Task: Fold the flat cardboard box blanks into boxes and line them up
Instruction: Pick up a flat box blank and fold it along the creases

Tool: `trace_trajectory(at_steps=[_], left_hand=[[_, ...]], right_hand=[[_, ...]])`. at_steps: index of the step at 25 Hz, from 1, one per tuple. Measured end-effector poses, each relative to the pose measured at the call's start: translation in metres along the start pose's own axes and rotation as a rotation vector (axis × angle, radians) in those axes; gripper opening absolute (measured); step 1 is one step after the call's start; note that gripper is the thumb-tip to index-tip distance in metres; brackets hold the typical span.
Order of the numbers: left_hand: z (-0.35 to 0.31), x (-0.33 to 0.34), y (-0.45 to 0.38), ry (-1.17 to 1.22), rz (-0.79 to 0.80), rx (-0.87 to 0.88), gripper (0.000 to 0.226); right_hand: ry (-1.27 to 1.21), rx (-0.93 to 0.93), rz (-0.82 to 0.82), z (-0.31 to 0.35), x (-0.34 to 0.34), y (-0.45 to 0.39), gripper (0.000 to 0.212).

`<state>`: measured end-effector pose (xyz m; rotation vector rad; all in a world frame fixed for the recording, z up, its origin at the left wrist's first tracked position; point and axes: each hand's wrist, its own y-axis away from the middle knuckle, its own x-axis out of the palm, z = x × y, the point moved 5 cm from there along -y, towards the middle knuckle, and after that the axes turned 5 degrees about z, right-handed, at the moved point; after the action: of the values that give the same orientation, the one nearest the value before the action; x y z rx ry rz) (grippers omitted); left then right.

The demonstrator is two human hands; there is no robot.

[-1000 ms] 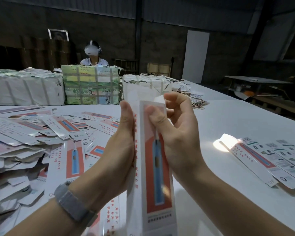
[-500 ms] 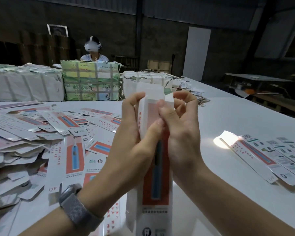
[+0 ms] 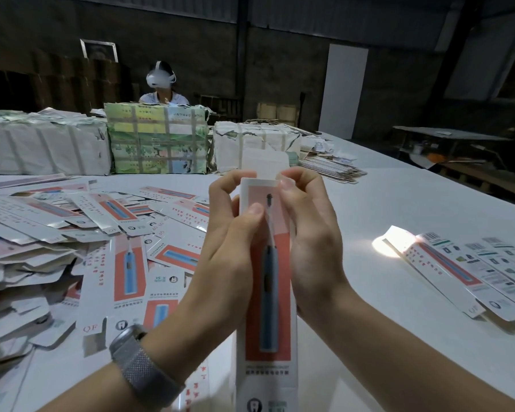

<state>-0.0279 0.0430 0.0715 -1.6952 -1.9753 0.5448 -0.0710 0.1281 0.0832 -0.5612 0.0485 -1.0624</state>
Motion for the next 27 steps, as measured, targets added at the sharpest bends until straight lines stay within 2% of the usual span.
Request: trace_trajectory(at_steps=[8,14,19,21,25,27], left_hand=[[-0.0023,-0.0019,0.0005,0.021,-0.035,-0.003,0.009],[-0.0011,-0.0055,-0.0002,0.046,-0.045,-0.042,0.014],[0.0008,-0.0057,-0.0011,0.012,-0.063,-0.034,0.014],[0.0007,-0.0059,-0.0015,0.047,-0.08,-0.035,0.021],[-0.0007,-0.0044,-0.0007,-0.064,-0.081,-0.053,0.021],[-0.0027,-0.003,-0.001,-0.117,-0.078,-0.074,0.023]], right_hand=[[-0.023,-0.065,0.013,0.0033,-0.0003,-0.0008,0.007],[-0.075,-0.051,0.025,0.0031,-0.0013,-0.003,0.005],[-0.002,-0.1,-0.015,0.0015,-0.007,-0.0049,0.017],[-0.015,-0.105,0.004,0.0002,-0.005,-0.005,0.019],[-0.011,-0.113,0.003,-0.0011,-0.0039,-0.003,0.01],[-0.004,-0.122,-0.003,-0.0011,-0.0042,-0.0021,0.015]])
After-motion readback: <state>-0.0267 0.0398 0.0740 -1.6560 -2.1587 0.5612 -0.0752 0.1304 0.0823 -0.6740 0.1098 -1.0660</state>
